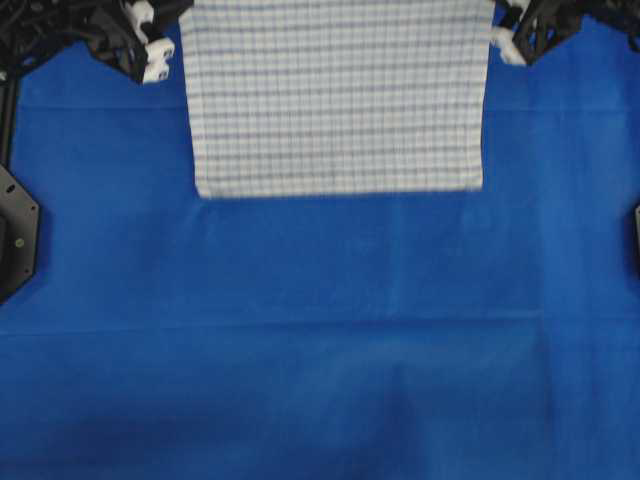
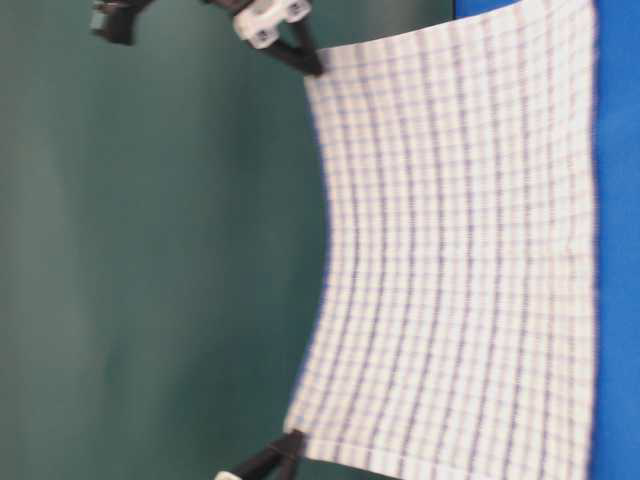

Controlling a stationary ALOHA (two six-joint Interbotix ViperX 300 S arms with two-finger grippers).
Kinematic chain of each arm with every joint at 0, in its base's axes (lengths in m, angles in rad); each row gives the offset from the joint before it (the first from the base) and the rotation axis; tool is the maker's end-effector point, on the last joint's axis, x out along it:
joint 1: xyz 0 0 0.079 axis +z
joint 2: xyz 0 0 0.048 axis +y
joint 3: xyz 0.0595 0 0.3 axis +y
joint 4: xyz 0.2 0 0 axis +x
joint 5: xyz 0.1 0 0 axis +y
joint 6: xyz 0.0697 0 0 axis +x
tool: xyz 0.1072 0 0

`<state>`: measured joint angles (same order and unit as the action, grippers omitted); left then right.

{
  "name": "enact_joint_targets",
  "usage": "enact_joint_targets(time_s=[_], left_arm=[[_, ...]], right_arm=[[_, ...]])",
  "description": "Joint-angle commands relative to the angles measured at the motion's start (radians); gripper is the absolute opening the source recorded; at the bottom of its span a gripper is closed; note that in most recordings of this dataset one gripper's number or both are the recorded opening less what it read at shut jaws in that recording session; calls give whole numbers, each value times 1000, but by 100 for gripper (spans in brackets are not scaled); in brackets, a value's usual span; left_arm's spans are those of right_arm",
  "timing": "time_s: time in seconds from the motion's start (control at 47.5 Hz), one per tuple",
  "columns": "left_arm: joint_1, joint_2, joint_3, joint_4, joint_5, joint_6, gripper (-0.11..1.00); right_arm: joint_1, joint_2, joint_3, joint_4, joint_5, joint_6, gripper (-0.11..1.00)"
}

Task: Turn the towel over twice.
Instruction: 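Lift the held corners and pull the towel toward the far side, then swing the towel over and lay it down, grippers at near edge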

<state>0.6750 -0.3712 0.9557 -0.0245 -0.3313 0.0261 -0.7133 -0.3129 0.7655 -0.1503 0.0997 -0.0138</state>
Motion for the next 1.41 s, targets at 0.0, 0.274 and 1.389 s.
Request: enact_joint_targets(time_s=[0.0,0.274,1.389], left_arm=[[3,-31,-40,2,-3,18,4],[-34,-147,-52,2,2,84,4],[-643,-250,144,-5,425,18,4]], right_arm=[[-3,-55,-60,-14,40,0,6],[32,-209,-91,-21,140,0,6],[736,-230,193,21,307,408,6]])
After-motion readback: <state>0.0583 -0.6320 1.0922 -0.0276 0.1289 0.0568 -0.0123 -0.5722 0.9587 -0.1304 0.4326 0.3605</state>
